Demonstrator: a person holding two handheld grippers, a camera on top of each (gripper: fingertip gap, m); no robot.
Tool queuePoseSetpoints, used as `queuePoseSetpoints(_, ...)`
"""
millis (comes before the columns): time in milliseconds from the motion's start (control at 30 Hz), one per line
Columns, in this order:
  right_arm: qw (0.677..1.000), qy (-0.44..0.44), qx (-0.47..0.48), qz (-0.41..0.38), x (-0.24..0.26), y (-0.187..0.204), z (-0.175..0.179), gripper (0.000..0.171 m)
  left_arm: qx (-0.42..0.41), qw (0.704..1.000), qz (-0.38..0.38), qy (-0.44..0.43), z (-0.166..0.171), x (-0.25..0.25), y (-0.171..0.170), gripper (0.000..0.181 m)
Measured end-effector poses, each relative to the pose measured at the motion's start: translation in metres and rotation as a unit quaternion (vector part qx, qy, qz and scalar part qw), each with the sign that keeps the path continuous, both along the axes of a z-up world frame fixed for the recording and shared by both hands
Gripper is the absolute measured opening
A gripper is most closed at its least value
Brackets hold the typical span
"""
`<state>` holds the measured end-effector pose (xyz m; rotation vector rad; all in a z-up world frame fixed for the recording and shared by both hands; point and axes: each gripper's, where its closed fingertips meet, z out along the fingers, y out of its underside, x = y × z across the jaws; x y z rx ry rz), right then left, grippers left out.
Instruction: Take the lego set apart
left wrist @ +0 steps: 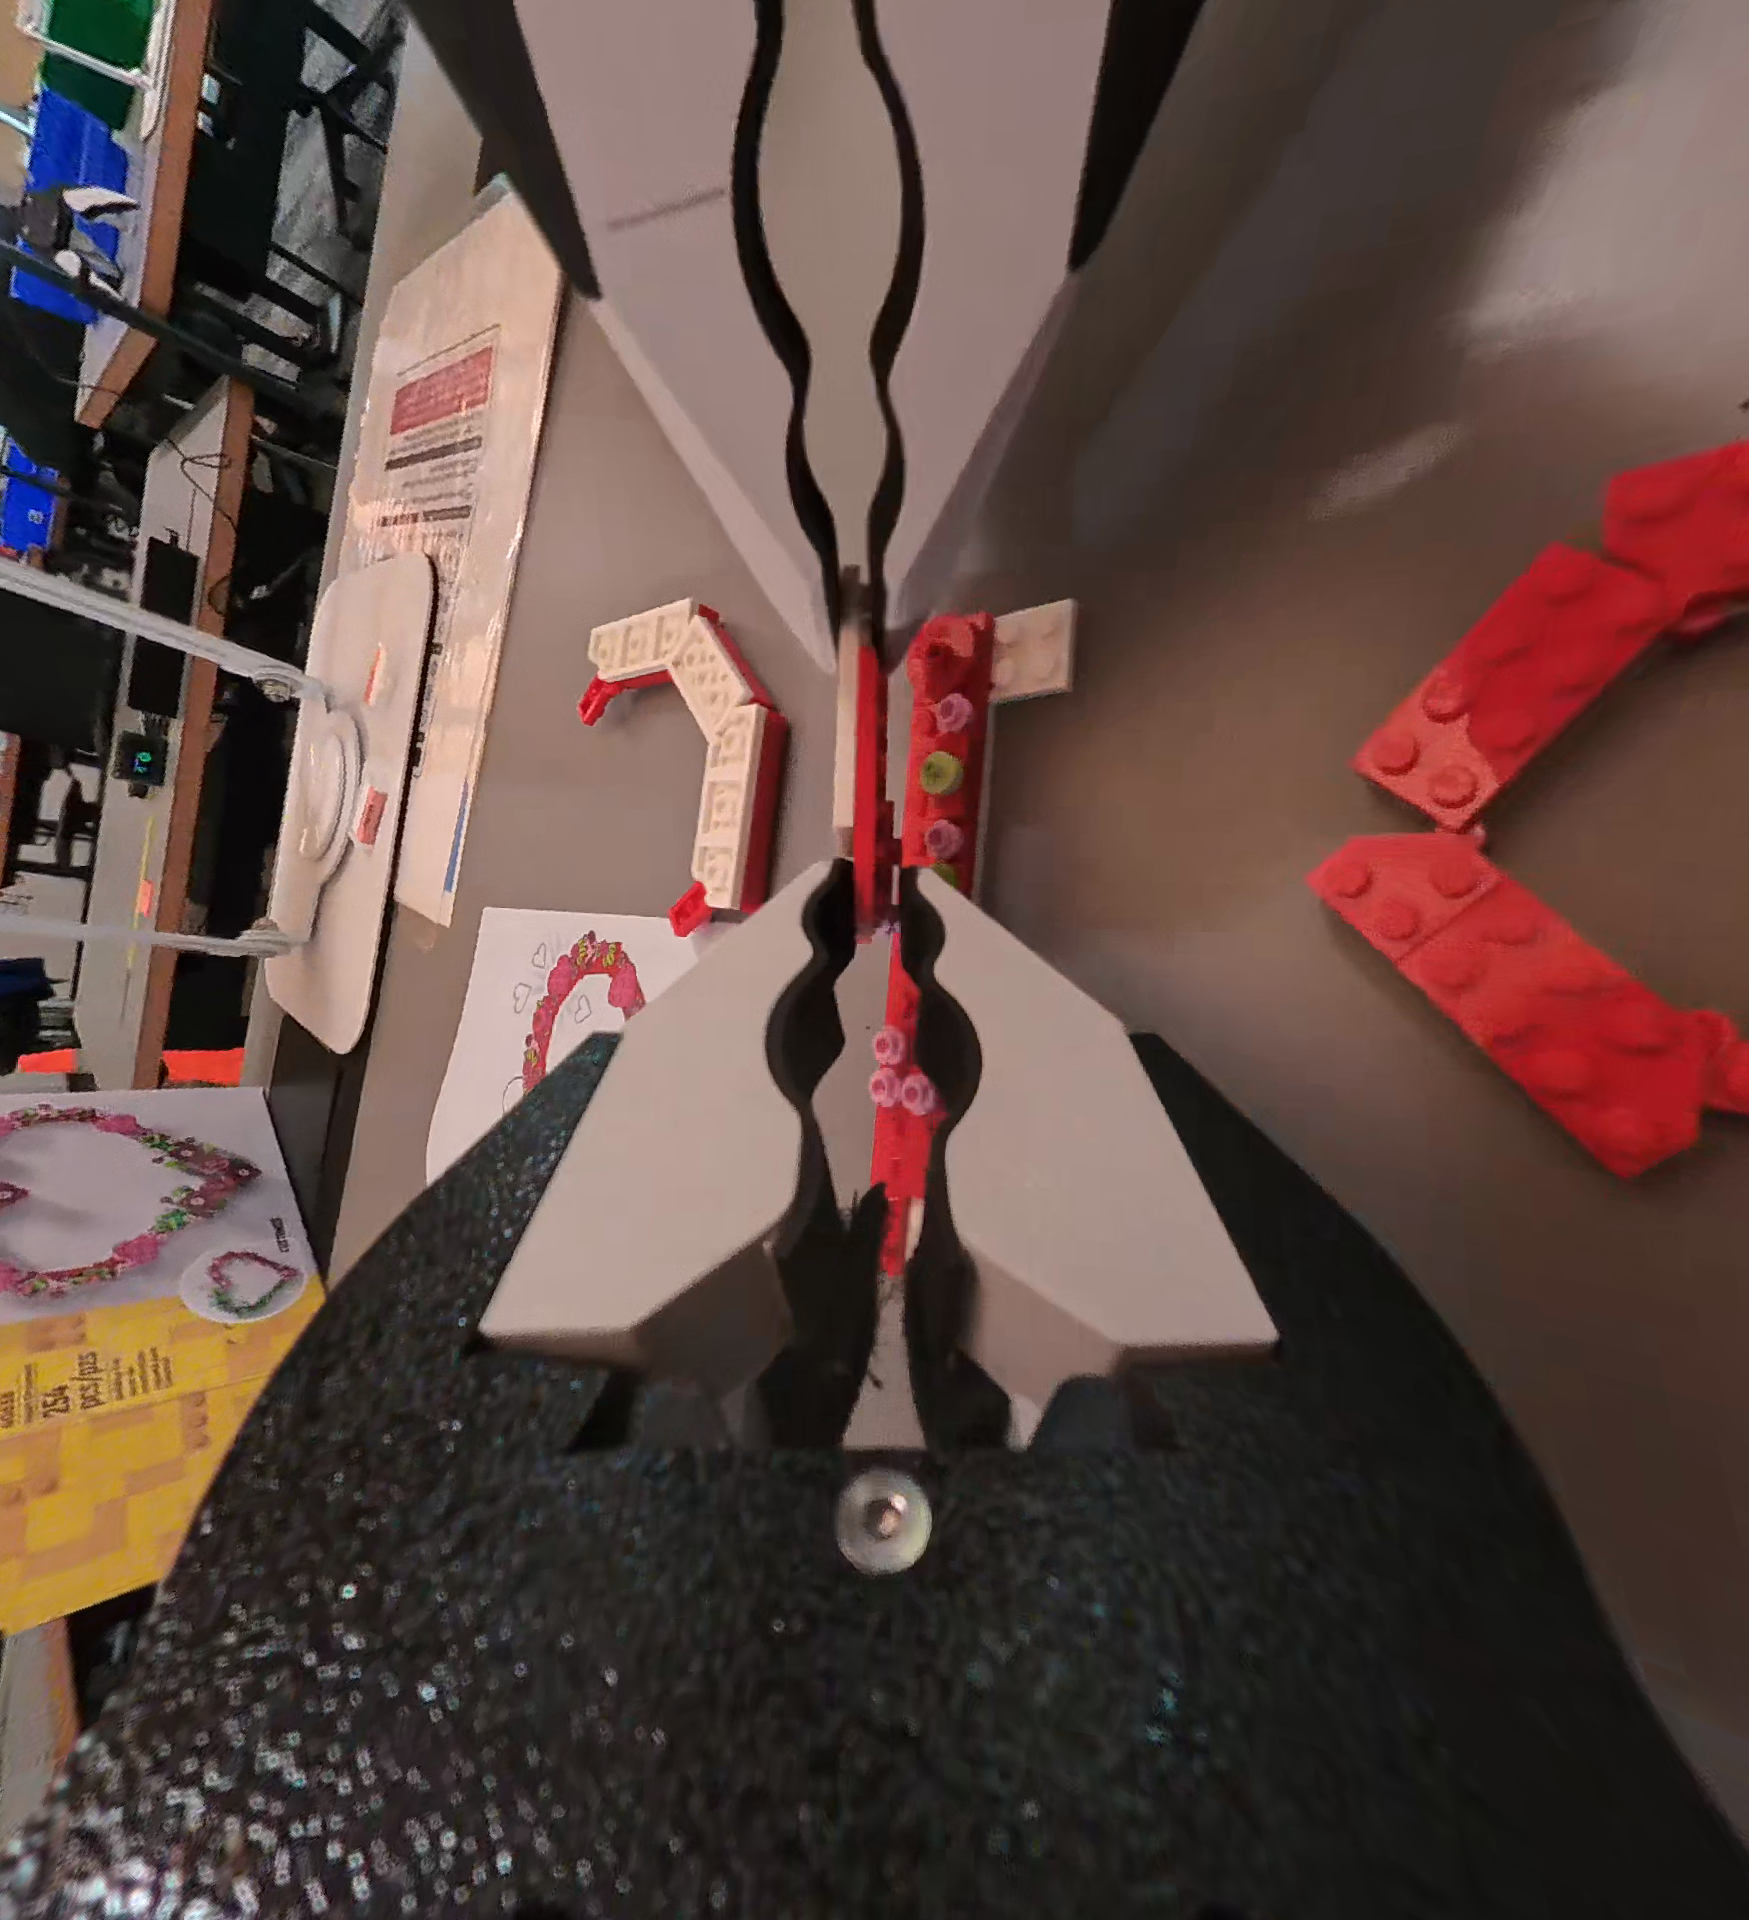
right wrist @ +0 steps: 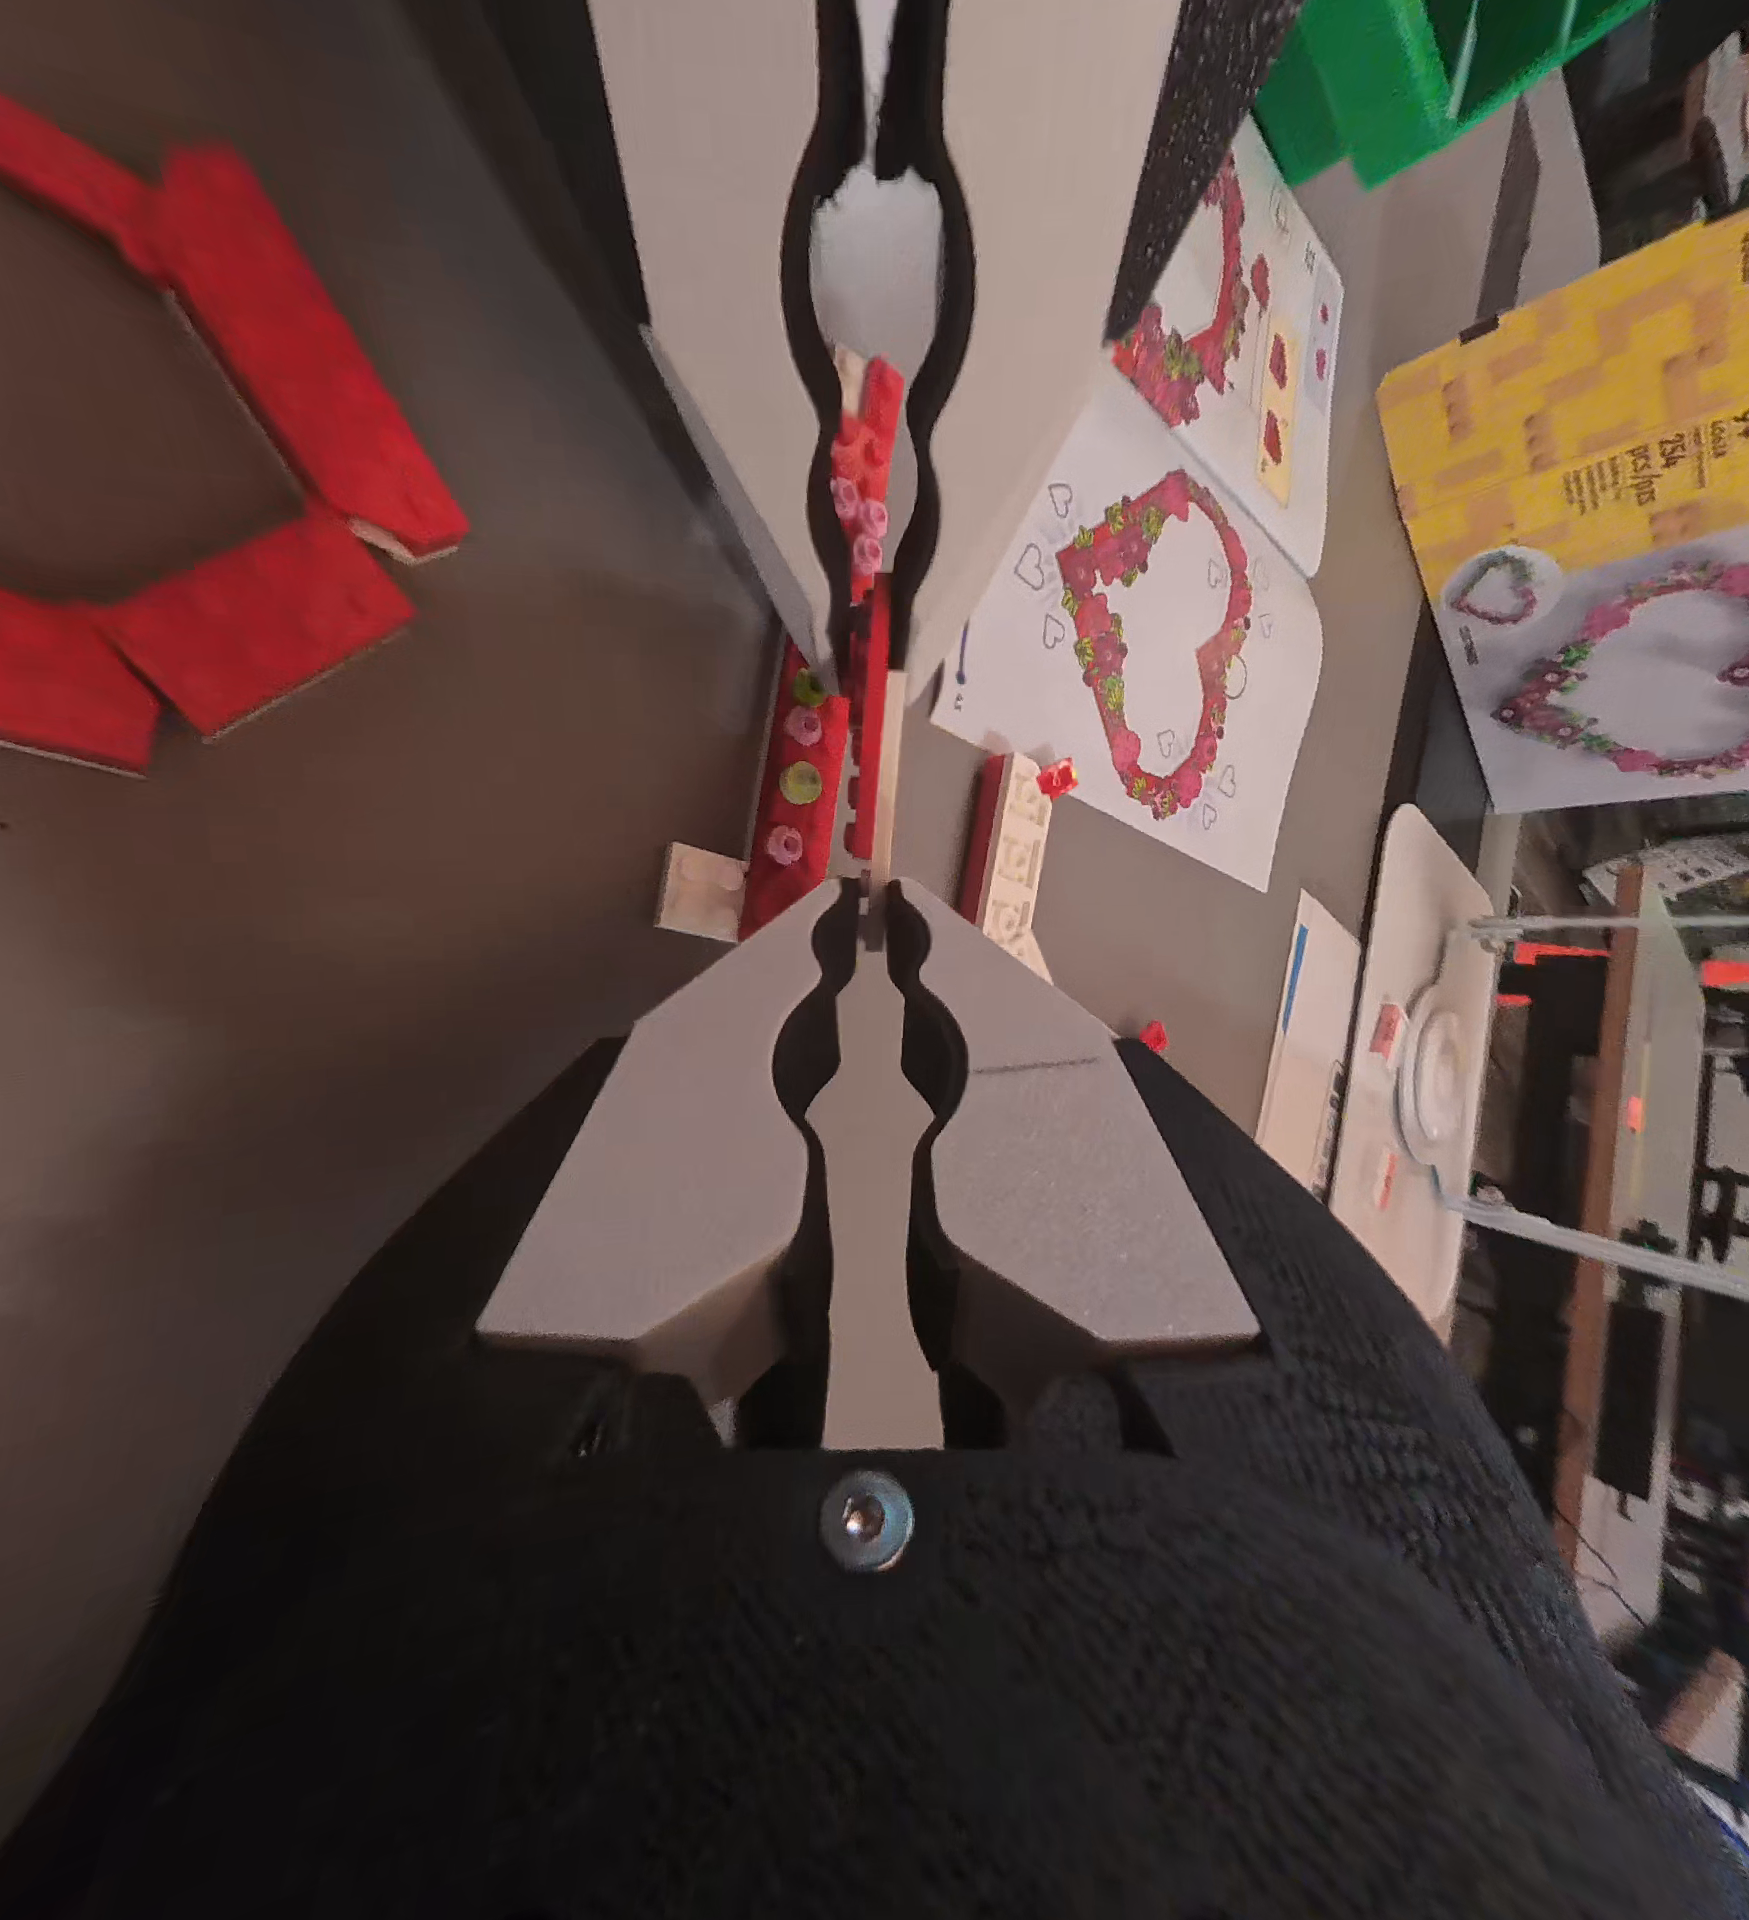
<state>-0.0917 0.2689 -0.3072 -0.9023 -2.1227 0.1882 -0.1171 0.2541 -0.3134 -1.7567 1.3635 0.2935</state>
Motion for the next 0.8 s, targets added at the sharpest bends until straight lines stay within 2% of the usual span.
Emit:
queuePoseSetpoints(33, 1.000, 0.004, -0.003, -0.018, -0.001, 0.003, 0.002, 0.003, 0.009, 1.000, 0.006, 0.001, 0.001, -0.001, 0.001, 0.006)
queuePoseSetpoints(100, 0.997, 0.049, -0.031, -0.057, -0.008, 0.009, 0.012, 0.004, 0.053, 0.998, 0.028, 0.013, 0.011, -0.008, 0.008, 0.006)
queuePoseSetpoints(200, 0.977, 0.138, -0.123, -0.104, -0.017, 0.015, 0.028, 0.005, 0.112, 0.992, 0.053, 0.025, 0.029, -0.016, 0.013, 0.006)
queuePoseSetpoints(367, 0.952, 0.188, -0.210, -0.122, -0.020, 0.015, 0.037, 0.006, 0.197, 0.971, 0.043, 0.131, 0.039, -0.019, 0.013, 0.006)
queuePoseSetpoints(467, 0.935, 0.188, -0.280, -0.112, -0.019, 0.010, 0.041, 0.006, 0.238, 0.953, 0.026, 0.184, 0.042, -0.018, 0.011, 0.006)
queuePoseSetpoints(600, 0.906, 0.139, -0.393, -0.080, -0.012, -0.002, 0.039, 0.004, 0.264, 0.939, -0.009, 0.222, 0.043, -0.013, 0.005, 0.006)
queuePoseSetpoints(700, 0.862, 0.108, -0.493, -0.056, -0.005, -0.009, 0.044, 0.003, 0.268, 0.916, -0.044, 0.294, 0.029, -0.016, 0.004, 0.006)
queuePoseSetpoints(733, 0.859, 0.102, -0.498, -0.059, -0.002, -0.007, 0.044, 0.003, 0.255, 0.922, -0.059, 0.284, 0.022, -0.012, 0.002, 0.005)
queuePoseSetpoints(800, 0.876, 0.099, -0.466, -0.074, 0.001, 0.002, 0.037, 0.003, 0.232, 0.938, -0.050, 0.254, 0.021, -0.010, 0.003, 0.005)
